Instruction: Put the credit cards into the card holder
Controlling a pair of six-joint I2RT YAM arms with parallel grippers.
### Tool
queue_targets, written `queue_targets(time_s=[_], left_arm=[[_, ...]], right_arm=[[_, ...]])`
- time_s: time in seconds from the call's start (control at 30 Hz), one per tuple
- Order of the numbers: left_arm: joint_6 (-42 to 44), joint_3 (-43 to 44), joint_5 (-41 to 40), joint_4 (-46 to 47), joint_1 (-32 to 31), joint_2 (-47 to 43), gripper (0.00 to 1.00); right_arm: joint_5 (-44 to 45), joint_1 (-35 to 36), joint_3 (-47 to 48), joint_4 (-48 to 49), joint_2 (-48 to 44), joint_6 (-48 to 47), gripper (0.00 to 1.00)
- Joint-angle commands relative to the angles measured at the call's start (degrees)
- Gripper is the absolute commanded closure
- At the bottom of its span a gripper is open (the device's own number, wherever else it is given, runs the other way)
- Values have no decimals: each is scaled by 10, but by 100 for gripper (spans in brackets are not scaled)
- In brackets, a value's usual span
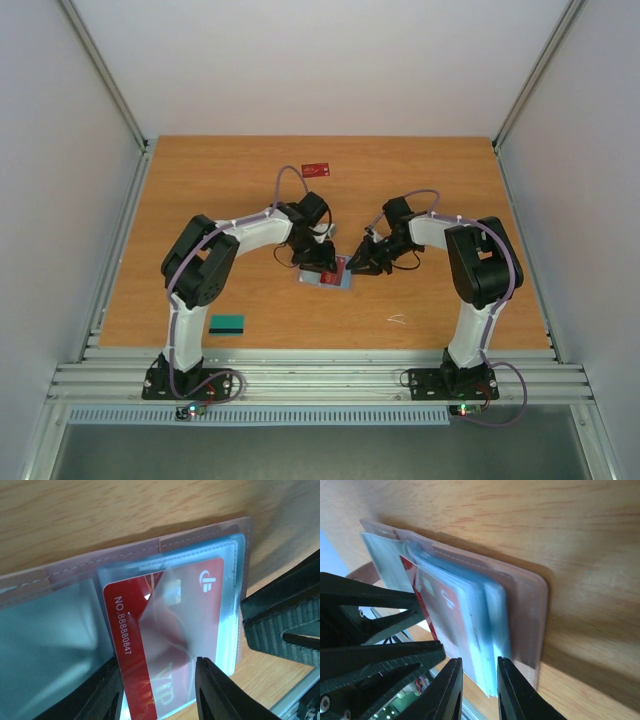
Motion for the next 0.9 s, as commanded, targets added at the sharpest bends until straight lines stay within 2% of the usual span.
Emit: queue_targets(time_s=[0.0,0.4,0.6,0.87], left_arm=[[4,26,-15,-31,-14,26,60],[-54,64,-12,-63,-30,29,61],[-67,111,-73,-134,-49,60,61],[-63,121,-112,-160,-66,64,57]], right_arm=[[-11,5,-4,13,-7,6,78],[-13,5,-14,19,-13,6,78],[-7,5,-24,23,-20,3,78],[1,5,-28,25,-33,-1,78]])
